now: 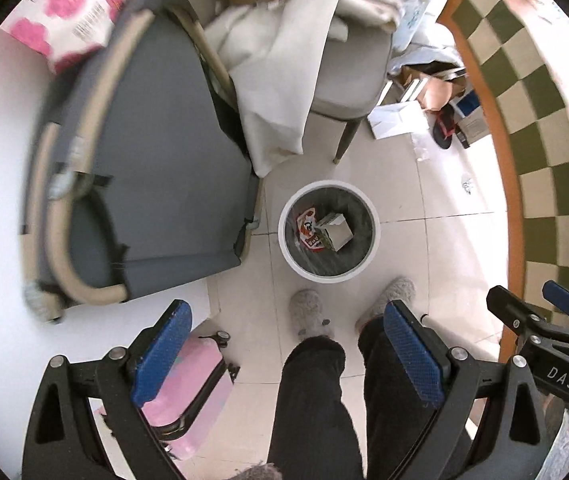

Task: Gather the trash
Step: 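Grasp the white medicine box with the right tool while the left tool grasps the blue bag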

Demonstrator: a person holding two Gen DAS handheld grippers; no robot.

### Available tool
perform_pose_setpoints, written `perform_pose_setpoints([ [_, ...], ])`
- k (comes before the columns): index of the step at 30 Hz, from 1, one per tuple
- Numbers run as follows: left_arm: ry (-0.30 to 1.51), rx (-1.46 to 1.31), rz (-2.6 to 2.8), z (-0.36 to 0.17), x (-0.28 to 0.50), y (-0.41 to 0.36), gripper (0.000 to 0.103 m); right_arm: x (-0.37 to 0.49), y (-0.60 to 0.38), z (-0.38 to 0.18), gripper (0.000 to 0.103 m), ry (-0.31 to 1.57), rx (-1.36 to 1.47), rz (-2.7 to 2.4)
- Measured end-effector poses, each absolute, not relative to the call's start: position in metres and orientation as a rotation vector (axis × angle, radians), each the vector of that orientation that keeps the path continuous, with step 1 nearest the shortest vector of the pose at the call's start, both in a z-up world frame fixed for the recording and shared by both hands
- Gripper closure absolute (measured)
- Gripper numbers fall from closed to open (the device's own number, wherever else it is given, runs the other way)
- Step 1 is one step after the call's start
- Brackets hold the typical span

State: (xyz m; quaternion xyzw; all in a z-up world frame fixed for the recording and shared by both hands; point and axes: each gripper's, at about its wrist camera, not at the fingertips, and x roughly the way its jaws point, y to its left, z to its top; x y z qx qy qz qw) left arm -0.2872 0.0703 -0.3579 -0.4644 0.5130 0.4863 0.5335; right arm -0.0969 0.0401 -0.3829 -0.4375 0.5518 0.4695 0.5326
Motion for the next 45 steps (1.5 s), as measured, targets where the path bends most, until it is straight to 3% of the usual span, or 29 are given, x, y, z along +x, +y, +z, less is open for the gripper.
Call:
perform_pose_setpoints([
  [9,1.125,-0.979,1.201,-0.254,-0.264,0.070,0.000,-0.076,0.029,-0.287,0.000,1.395,-0.823,1.158],
  [18,1.108,-0.748,1.138,-0.196,-0.115,0.103,0.000,0.096,0.002,-0.213,0.000,1.378,-0.551,0.974],
  [28,1.309,-0.689,0.713,-0.245,0.149,0.063,0.000,0.368,-0.151,-0.225,0.000,1.409,-0.298,0.387],
  [34,1.474,-0.757,0.464,-0.314,0.249,0.015,0.001,0.452,-0.214,-0.252,0.000,1.439,-0.227,0.249],
  [35,1.494,-0.753,0.460,-0.327,0.258,0.011,0.003,0.461,-0.220,-0.257,0.003,1.445,-0.214,0.243],
  [38,1.509,-0.712,0.474,-0.345,0.268,0.008,0.051,0.476,-0.226,-0.271,0.007,1.460,-0.174,0.253],
  [43,1.467,-0.693,0.465,-0.347,0.269,0.013,0.086,0.491,-0.215,-0.295,0.015,1.463,-0.163,0.304],
  [45,1.450,-0.662,0.471,-0.339,0.269,0.016,0.094,0.495,-0.210,-0.306,0.038,1.471,-0.170,0.312],
])
